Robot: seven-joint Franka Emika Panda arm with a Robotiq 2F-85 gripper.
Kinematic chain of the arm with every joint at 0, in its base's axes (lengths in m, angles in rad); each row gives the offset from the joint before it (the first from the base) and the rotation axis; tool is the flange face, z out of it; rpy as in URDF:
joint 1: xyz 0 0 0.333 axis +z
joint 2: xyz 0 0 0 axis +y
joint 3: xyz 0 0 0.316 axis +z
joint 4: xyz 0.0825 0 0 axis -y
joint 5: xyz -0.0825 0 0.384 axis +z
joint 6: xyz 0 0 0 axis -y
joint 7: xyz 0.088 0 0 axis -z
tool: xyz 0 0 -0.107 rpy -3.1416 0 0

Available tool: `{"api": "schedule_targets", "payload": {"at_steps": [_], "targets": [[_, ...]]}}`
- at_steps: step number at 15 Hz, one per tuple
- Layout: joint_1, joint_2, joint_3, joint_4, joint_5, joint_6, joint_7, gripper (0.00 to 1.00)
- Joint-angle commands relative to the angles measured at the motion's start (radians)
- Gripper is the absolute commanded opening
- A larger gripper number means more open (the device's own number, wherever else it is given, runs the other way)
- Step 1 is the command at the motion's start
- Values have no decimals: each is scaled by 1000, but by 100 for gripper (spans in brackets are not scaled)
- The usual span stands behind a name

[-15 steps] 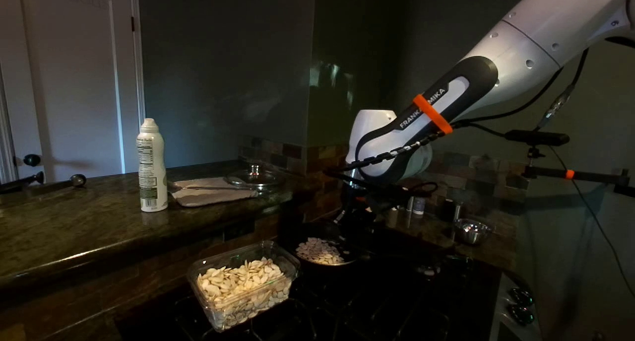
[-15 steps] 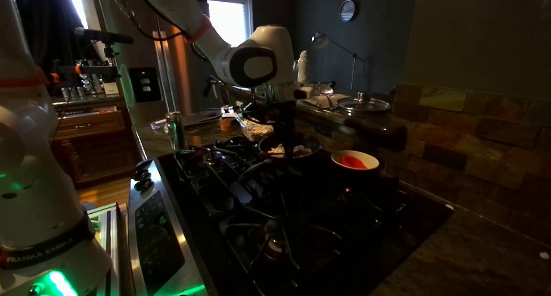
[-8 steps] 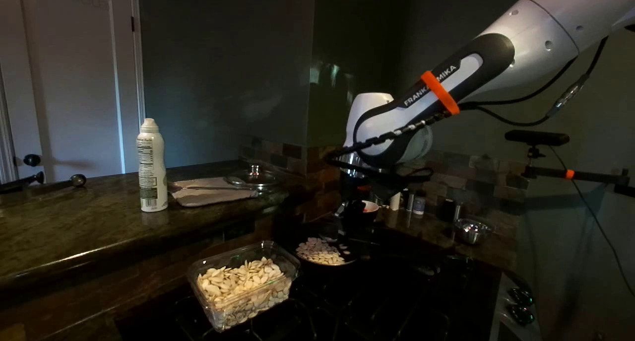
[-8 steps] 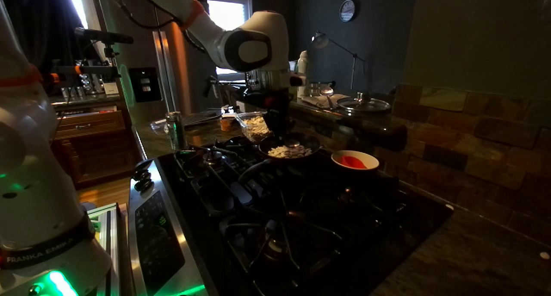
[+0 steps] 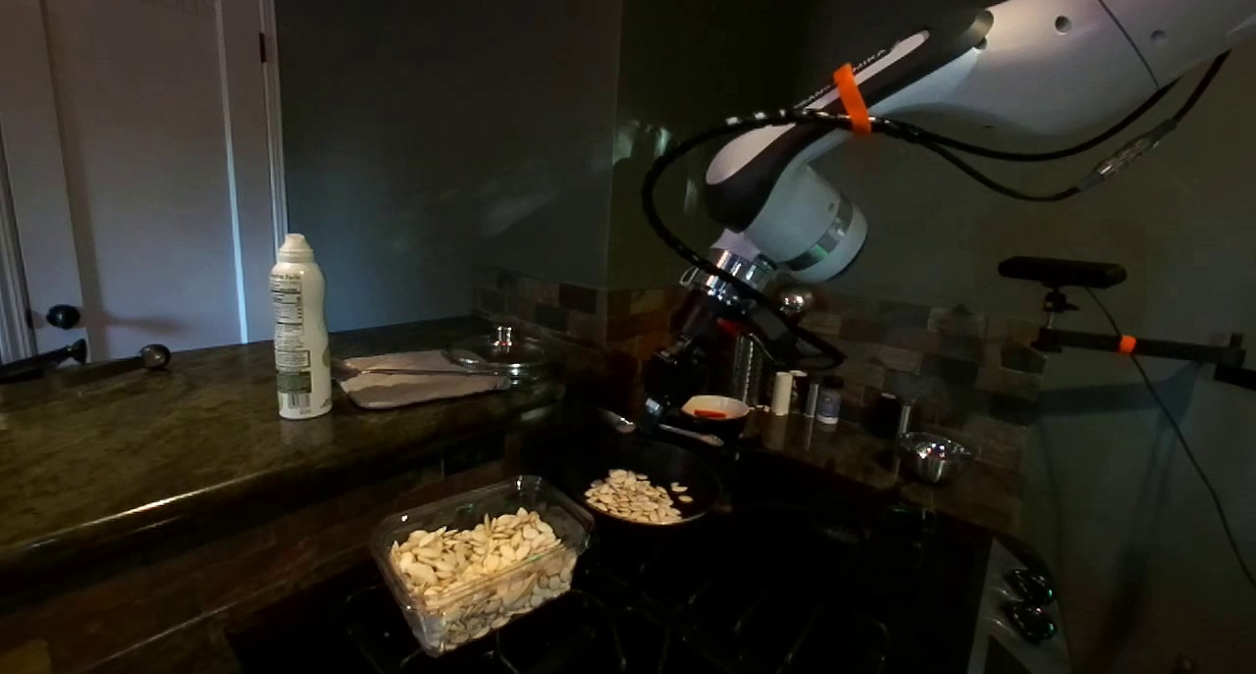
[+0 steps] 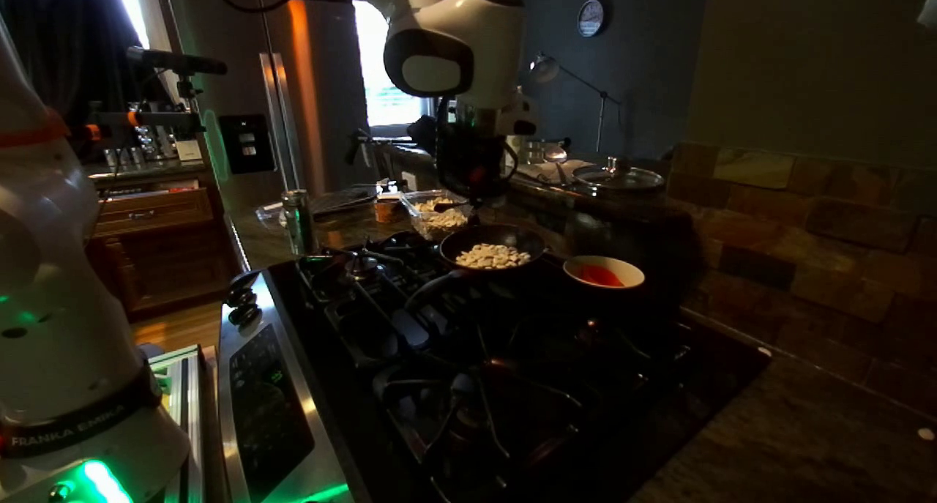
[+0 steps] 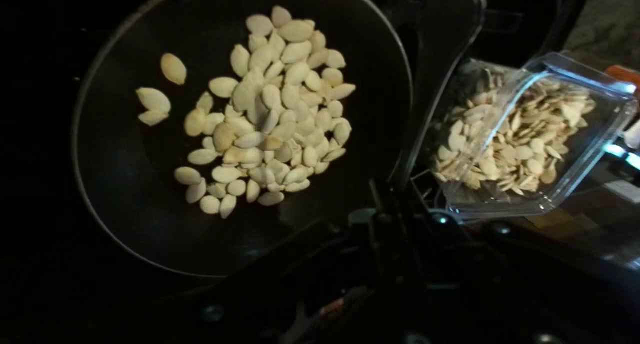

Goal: Put the silver spoon in the black and white bowl on the right.

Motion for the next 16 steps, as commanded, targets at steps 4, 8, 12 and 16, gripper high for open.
{"api": "schedule_targets", "payload": {"at_steps": [4,8,12,16], "targets": [[-85,39,-73,38,309,-325,-300,1],[-121,48,-80,56,269,-511,-345,1],[-109,-51,-52,27,45,-351,-263,1],[-93,-112,-23,50,-125,-224,-187,1]]}}
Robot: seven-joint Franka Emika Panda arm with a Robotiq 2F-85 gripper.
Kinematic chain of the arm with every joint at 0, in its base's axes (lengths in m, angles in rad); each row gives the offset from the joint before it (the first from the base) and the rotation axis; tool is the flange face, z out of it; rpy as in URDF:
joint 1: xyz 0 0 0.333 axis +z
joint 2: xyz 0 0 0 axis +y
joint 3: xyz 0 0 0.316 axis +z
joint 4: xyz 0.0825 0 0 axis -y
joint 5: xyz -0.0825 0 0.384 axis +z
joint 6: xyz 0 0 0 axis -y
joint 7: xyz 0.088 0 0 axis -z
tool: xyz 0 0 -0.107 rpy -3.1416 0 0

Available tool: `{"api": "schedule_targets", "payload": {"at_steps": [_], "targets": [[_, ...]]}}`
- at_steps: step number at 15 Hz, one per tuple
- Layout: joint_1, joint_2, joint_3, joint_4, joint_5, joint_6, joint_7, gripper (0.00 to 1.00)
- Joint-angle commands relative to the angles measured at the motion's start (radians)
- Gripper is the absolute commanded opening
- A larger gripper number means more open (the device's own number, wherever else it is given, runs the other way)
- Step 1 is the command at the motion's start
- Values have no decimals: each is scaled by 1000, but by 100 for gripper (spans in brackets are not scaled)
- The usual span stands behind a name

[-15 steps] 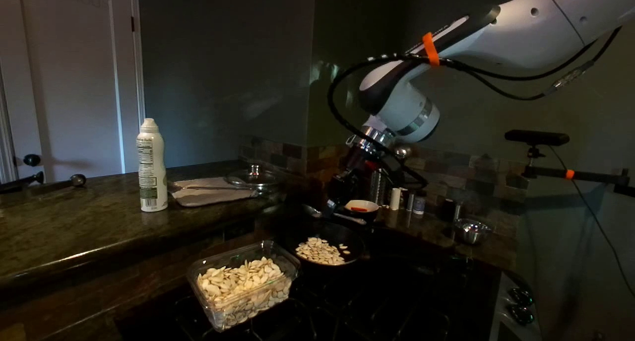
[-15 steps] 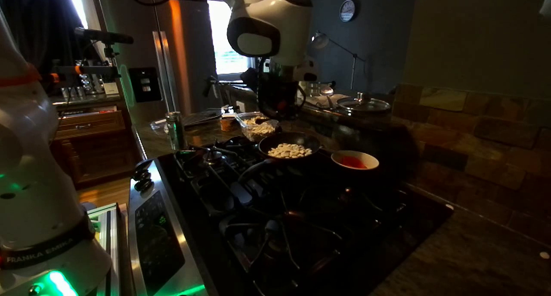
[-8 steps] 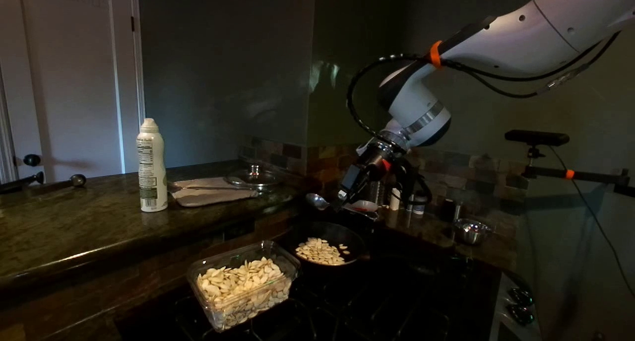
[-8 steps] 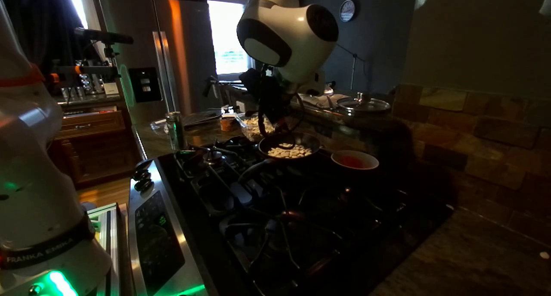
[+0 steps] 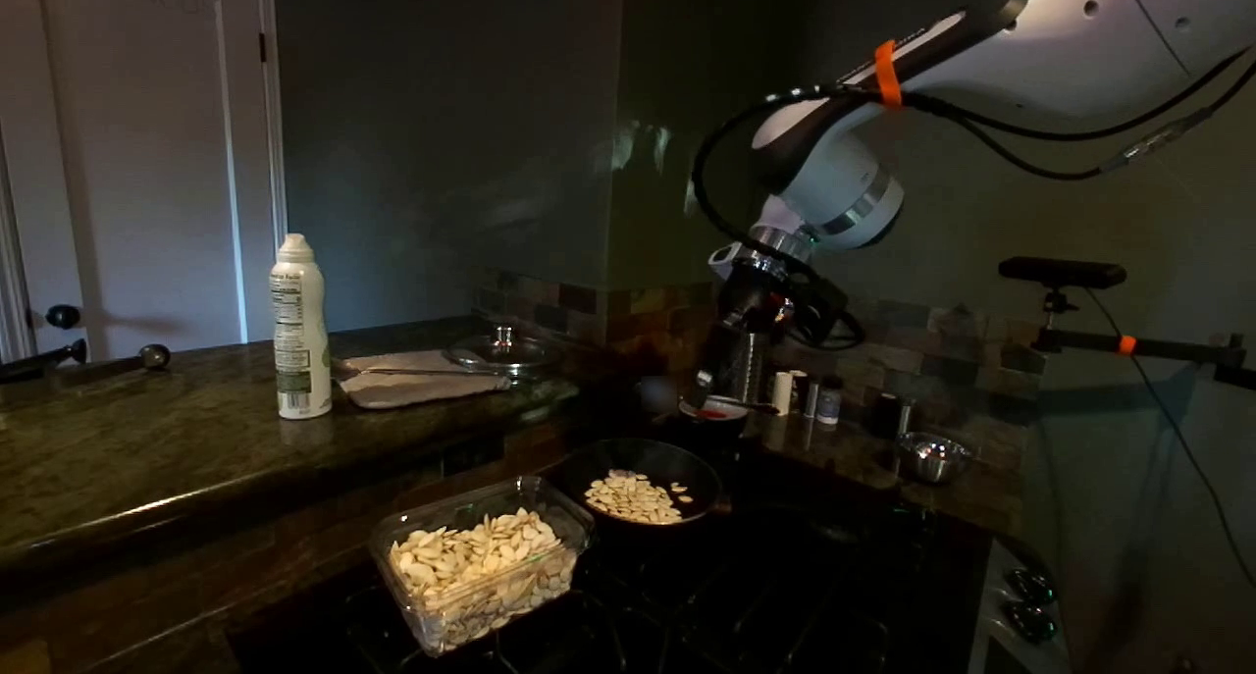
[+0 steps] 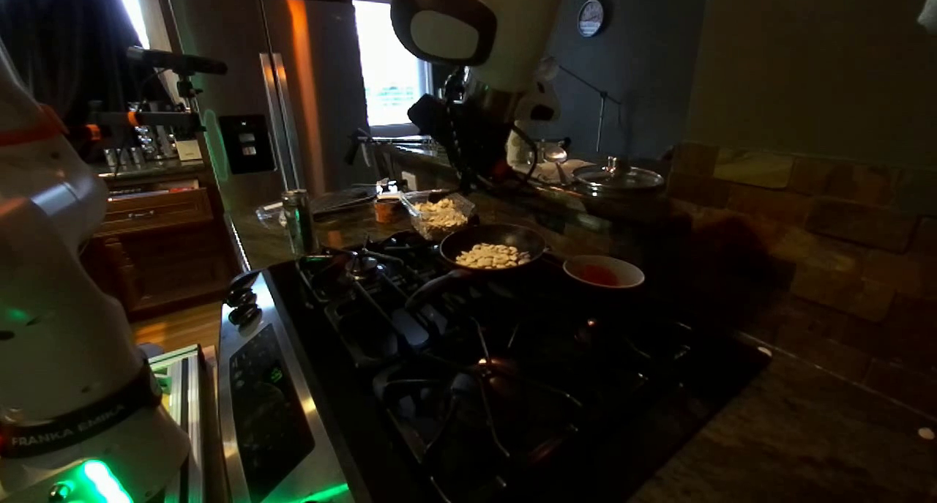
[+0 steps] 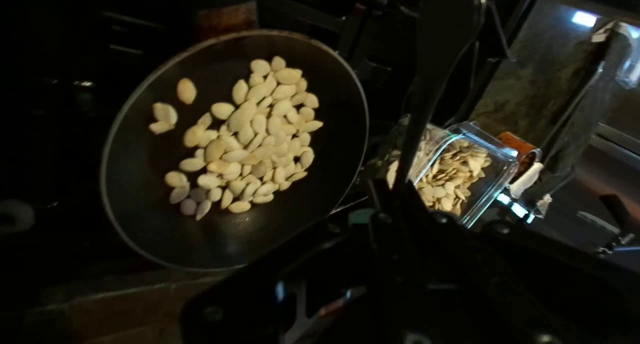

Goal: Put the silver spoon in the black and white bowl on the right.

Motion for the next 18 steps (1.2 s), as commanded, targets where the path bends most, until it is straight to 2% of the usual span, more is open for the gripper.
{"api": "schedule_targets", "payload": {"at_steps": [1,4,5,8,9,11,13,16,17,18], "targets": [[17,-75,28,7,-164,104,93,1],[26,-88,38,33,-305,209,157,1],[38,-76,9,36,-233,151,108,6],[44,-85,13,40,-284,194,135,6],[46,-71,11,39,-280,205,120,1],[16,-48,22,45,-451,300,171,1],[-13,-24,0,64,-587,317,198,1],[-56,16,-37,103,-778,257,236,1],[-63,36,-52,116,-793,235,224,1],[-62,47,-65,127,-746,219,204,1]]}}
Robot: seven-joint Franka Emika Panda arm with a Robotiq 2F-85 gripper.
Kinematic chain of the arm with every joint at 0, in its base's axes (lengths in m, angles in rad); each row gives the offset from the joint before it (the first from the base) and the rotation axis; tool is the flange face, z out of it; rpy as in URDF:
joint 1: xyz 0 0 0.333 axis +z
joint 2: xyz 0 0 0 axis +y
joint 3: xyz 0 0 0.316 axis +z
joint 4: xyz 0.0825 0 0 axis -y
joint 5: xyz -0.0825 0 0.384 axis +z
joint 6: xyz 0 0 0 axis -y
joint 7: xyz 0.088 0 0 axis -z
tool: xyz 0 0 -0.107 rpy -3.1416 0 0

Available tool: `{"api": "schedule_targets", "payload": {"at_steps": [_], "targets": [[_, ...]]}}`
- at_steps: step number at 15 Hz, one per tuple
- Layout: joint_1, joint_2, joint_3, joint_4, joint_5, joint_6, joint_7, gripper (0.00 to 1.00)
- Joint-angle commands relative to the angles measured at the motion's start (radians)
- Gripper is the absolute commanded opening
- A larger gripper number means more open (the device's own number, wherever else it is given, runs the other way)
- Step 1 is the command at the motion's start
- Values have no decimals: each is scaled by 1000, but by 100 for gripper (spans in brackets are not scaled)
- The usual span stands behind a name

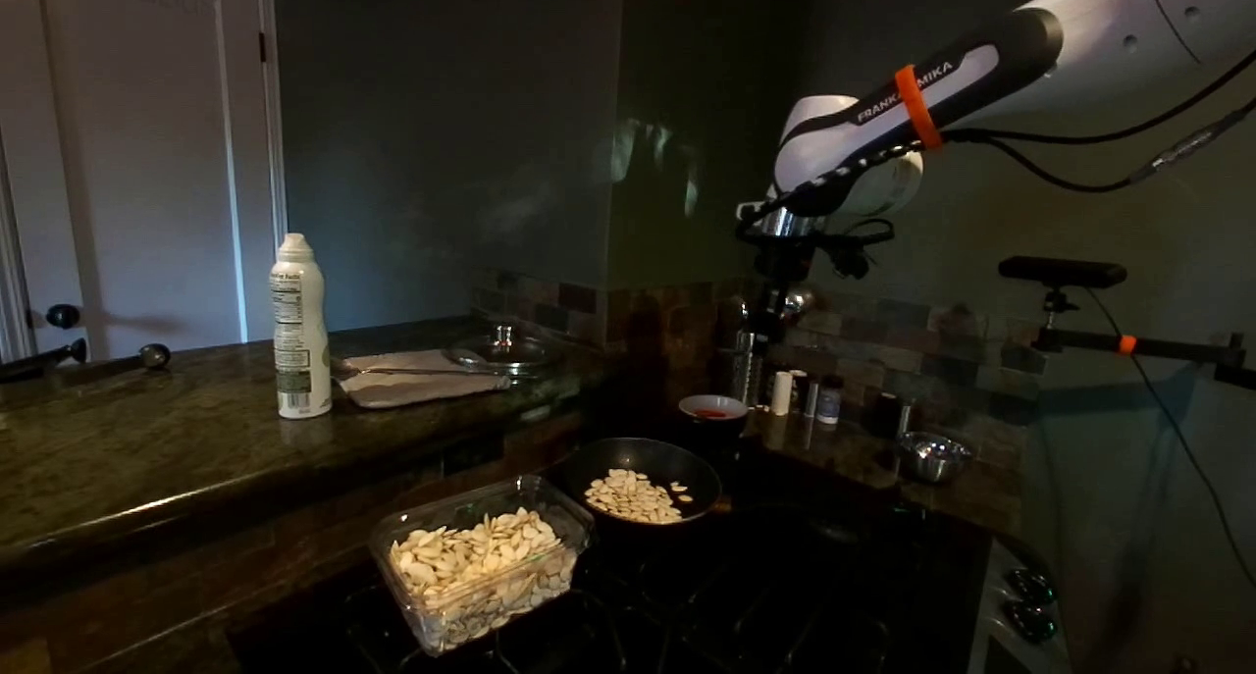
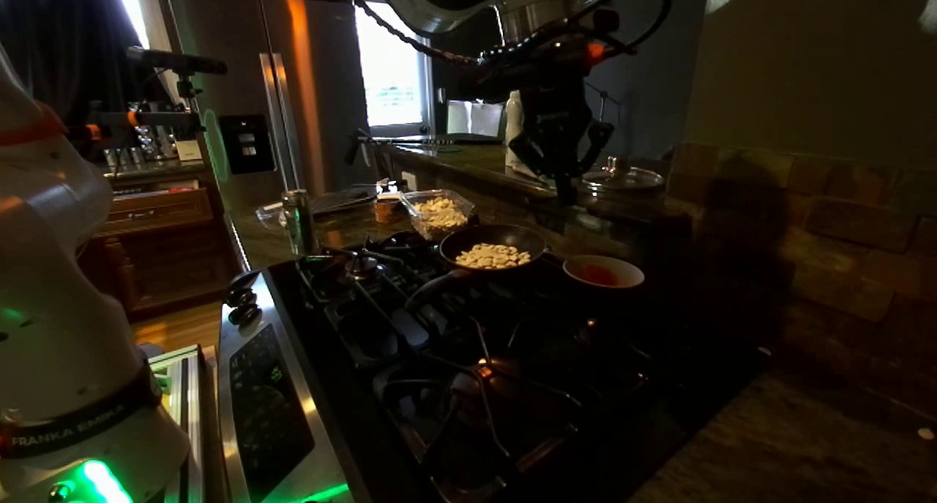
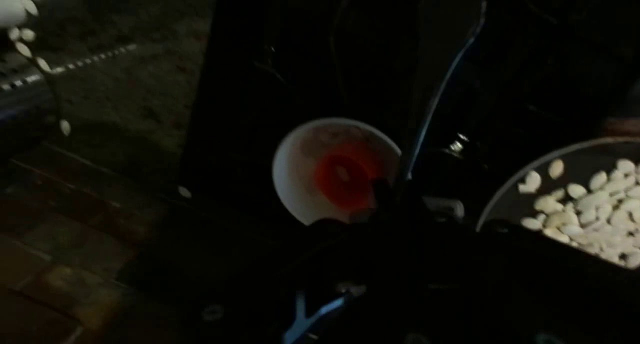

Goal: Put the silver spoon in the black and white bowl on the right.

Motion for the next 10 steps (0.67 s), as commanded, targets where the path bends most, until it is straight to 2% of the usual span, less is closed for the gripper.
{"api": "schedule_targets", "payload": {"at_steps": [1,3,4,6,10], "targets": [[0,13,-21,12,-8,-21,0,6],[-10,36,-31,29,-7,-34,-3,6],[-10,43,-31,34,-7,-34,-3,1],[-14,77,-30,45,-49,-6,14,1],[-13,160,-26,72,-56,15,-4,1]]}}
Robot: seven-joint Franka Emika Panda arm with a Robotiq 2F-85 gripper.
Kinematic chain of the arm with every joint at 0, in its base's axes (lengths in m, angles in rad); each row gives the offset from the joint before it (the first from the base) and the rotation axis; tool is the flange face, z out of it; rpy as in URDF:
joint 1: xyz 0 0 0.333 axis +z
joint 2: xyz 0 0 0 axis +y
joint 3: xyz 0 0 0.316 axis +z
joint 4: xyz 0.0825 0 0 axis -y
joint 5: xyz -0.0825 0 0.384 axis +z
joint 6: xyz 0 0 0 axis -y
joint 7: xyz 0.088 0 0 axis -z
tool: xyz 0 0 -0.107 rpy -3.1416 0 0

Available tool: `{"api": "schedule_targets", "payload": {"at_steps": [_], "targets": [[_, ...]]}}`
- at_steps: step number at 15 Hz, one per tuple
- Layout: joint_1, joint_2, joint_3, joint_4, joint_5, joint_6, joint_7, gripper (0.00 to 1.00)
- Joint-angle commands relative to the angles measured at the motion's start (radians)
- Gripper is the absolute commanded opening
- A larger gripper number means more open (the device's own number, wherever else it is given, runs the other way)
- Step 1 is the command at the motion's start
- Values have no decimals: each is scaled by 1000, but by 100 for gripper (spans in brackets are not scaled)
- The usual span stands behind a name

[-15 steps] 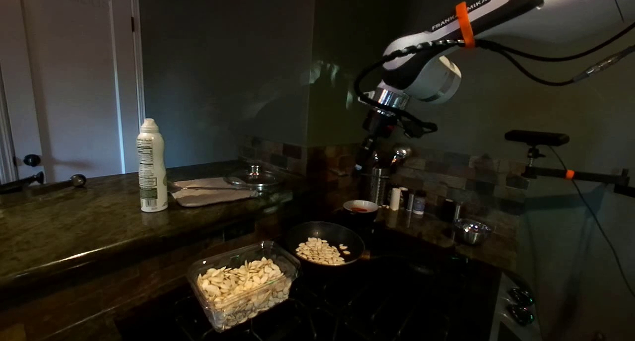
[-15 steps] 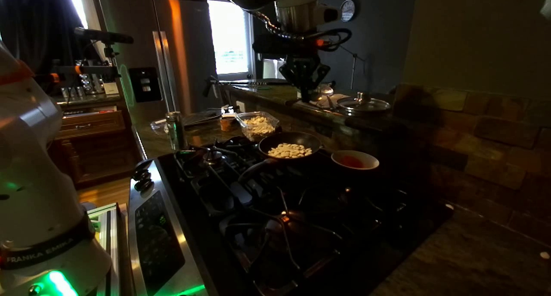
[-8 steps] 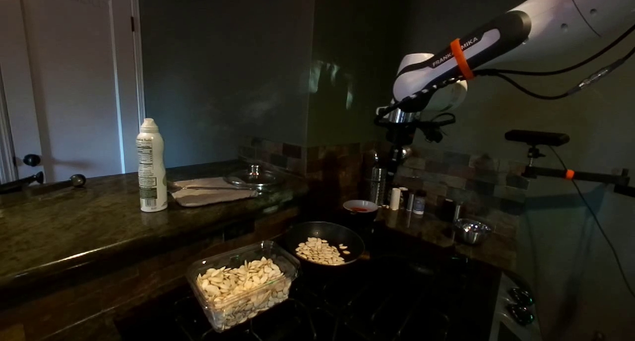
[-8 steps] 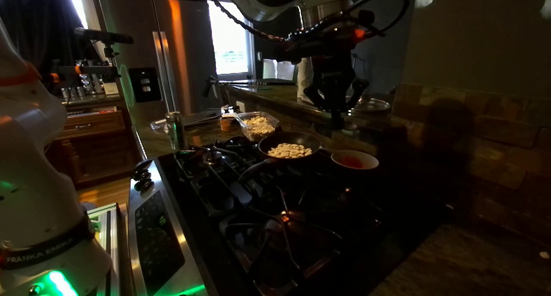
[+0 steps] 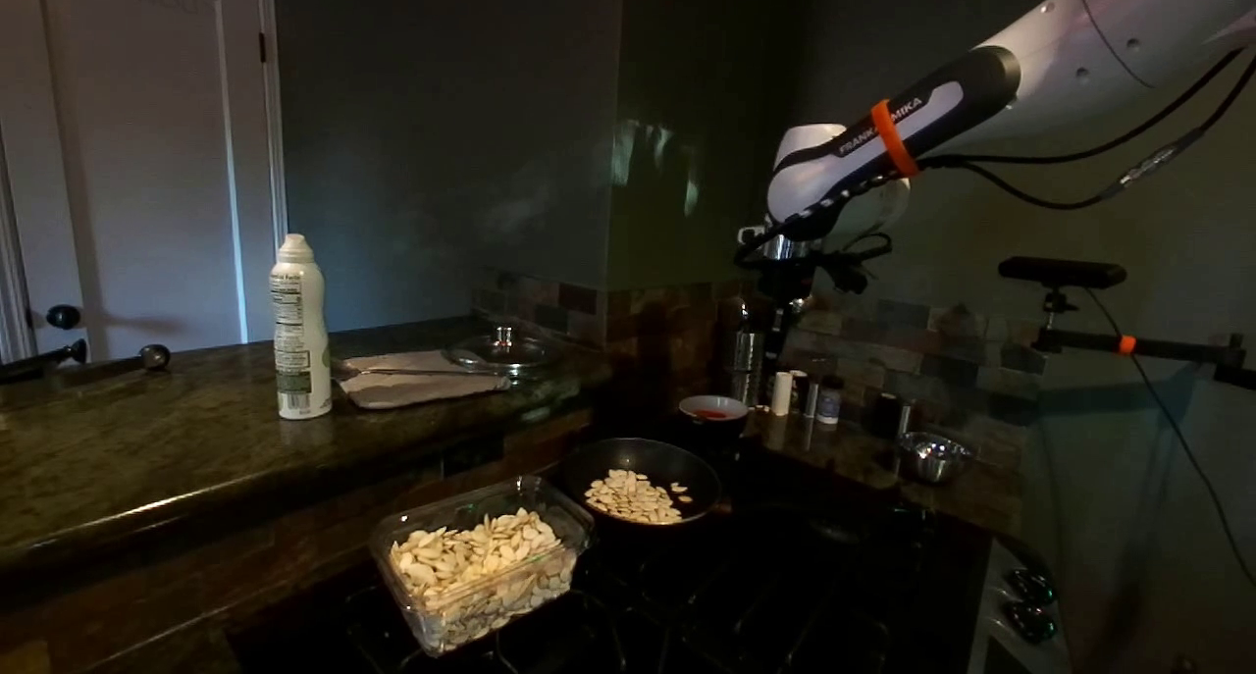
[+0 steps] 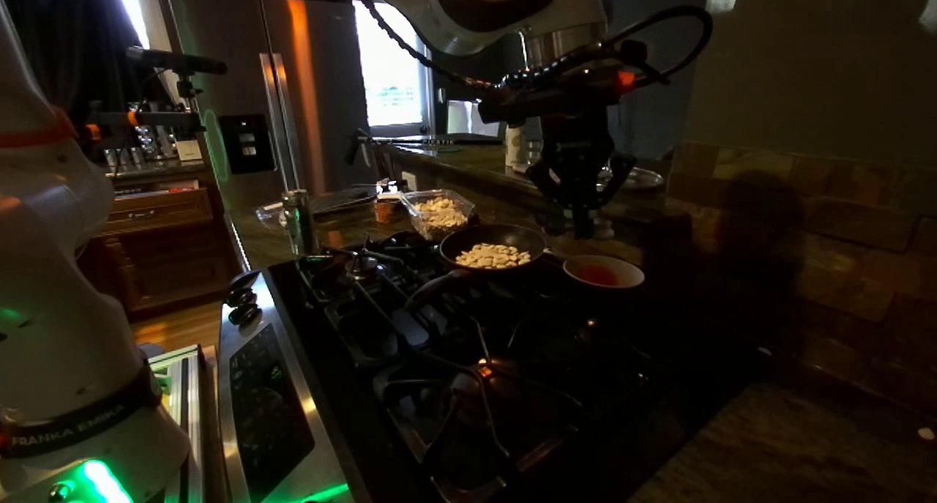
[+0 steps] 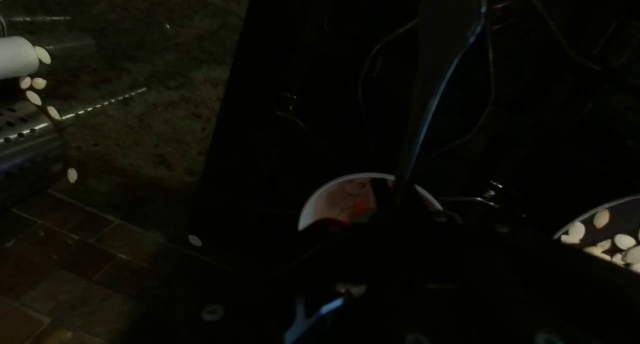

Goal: Put the silver spoon in the black and white bowl on the right.

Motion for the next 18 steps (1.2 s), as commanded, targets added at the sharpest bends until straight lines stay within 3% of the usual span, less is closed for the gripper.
{"api": "schedule_targets", "payload": {"at_steps": [1,7,18], "targets": [[1,89,5,36,-22,34,-1,1],[2,176,40,80,-16,136,-18,1],[-10,260,47,144,-86,121,5,1]]}}
